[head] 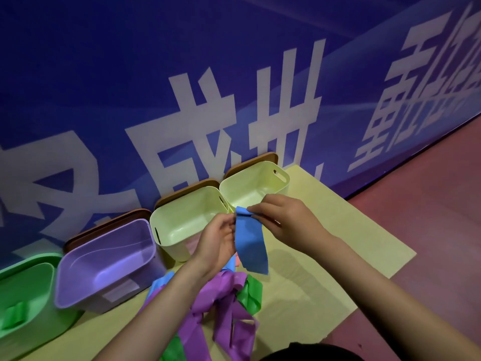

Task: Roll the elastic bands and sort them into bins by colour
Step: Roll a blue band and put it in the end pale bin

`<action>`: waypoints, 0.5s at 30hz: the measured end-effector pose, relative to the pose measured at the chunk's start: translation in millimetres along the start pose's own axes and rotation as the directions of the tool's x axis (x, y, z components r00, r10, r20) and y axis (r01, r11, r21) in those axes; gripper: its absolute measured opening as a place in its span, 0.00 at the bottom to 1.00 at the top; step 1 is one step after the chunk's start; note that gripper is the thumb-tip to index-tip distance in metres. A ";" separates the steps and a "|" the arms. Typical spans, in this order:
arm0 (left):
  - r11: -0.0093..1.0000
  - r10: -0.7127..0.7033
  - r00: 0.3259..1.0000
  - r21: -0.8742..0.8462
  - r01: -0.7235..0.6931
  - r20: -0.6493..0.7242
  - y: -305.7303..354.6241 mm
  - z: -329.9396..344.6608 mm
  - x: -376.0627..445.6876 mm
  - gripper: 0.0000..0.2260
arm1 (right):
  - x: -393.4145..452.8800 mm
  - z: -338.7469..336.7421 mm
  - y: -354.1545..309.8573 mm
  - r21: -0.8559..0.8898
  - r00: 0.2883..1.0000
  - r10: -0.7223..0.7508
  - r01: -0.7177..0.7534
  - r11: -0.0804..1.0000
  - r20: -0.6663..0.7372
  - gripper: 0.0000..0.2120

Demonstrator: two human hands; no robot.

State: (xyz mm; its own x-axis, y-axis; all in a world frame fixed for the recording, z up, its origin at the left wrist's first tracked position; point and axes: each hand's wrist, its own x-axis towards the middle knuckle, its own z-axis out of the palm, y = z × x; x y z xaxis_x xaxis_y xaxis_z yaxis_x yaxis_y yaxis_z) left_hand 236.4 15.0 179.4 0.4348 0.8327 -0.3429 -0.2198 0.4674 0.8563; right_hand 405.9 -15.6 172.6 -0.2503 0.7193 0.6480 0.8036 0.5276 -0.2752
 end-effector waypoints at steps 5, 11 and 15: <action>0.992 0.033 0.999 0.125 -0.032 -0.008 0.6 -0.4 3.0 0.13 | 9.1 -6.1 3.2 -0.123 0.969 -0.184 0.205 0.971 0.163 0.11; 0.980 0.117 0.991 0.166 -0.106 -0.058 -1.3 -4.2 6.7 0.11 | 1.7 0.6 -4.2 0.104 0.964 0.124 -0.151 0.983 0.234 0.23; 0.937 0.218 0.972 0.298 -0.184 -0.085 -7.5 -5.8 6.7 0.10 | 1.7 3.9 -16.6 0.515 0.827 0.535 -0.539 0.667 0.173 0.12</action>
State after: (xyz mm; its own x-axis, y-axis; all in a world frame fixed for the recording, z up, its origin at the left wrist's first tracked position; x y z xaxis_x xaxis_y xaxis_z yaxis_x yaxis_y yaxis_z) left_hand 236.0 18.8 168.4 0.3010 0.9366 -0.1796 -0.0256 0.1962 0.9802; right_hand 390.0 -21.4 175.5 0.1297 0.9551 0.2662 0.3925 0.1971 -0.8984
